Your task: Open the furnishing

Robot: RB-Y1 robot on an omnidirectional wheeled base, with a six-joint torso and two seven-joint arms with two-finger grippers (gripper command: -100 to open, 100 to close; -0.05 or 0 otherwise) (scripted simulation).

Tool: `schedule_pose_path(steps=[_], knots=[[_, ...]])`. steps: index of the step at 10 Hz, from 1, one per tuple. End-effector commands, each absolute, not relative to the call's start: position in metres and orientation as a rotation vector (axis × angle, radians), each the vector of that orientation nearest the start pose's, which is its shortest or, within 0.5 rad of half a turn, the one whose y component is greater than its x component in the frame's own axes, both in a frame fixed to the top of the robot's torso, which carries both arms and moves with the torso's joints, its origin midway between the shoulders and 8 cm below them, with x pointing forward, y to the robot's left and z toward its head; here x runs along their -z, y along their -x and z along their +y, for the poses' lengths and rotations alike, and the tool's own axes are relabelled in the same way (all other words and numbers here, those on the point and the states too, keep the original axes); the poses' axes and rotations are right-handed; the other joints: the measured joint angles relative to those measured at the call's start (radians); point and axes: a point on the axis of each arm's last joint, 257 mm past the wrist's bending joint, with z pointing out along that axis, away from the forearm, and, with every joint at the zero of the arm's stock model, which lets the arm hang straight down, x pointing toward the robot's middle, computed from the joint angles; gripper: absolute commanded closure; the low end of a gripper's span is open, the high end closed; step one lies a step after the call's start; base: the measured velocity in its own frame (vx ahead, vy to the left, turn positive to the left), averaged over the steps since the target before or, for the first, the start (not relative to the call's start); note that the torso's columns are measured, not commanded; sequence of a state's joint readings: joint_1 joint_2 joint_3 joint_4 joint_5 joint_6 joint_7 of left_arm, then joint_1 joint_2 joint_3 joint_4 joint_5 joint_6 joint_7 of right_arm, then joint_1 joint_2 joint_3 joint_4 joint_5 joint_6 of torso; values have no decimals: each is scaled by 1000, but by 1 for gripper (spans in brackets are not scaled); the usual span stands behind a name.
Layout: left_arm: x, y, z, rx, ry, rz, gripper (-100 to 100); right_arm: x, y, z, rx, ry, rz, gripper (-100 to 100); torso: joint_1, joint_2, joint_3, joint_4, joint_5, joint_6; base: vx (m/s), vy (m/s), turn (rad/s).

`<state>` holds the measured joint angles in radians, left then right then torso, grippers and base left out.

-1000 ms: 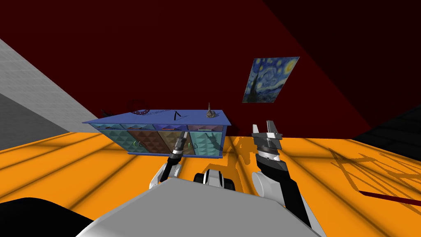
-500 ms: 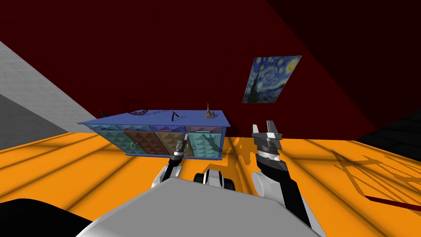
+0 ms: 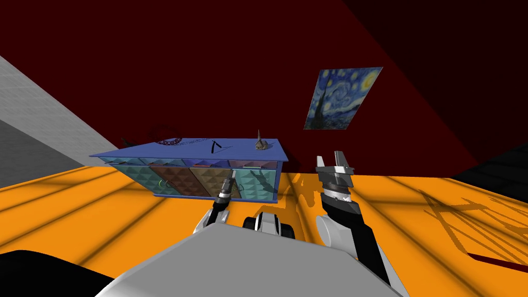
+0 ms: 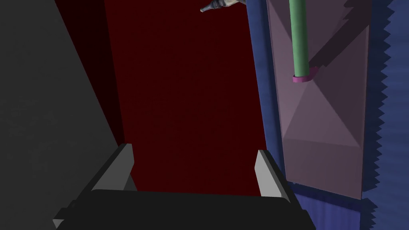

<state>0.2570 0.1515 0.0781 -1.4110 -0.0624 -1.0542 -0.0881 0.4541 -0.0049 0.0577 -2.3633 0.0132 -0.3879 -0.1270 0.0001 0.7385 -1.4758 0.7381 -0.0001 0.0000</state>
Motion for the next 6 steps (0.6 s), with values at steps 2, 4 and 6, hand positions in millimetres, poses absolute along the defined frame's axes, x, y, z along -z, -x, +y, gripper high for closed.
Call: schedule_pose_path(steps=[2,4,6], knots=[[185,-385,301,1167,547,845,-100,-55,-350,-253,-1489,-691,584,0,0,-1,-1,0,0,0,92,-49,11],[200,-383,301,1167,566,846,-100,-55,-350,-253,-1489,-691,584,0,0,-2,-1,0,0,0,100,-54,9],[209,-382,300,1167,579,850,-100,-55,-350,-253,-1489,-691,584,0,1,2,1,0,0,0,50,-27,4]])
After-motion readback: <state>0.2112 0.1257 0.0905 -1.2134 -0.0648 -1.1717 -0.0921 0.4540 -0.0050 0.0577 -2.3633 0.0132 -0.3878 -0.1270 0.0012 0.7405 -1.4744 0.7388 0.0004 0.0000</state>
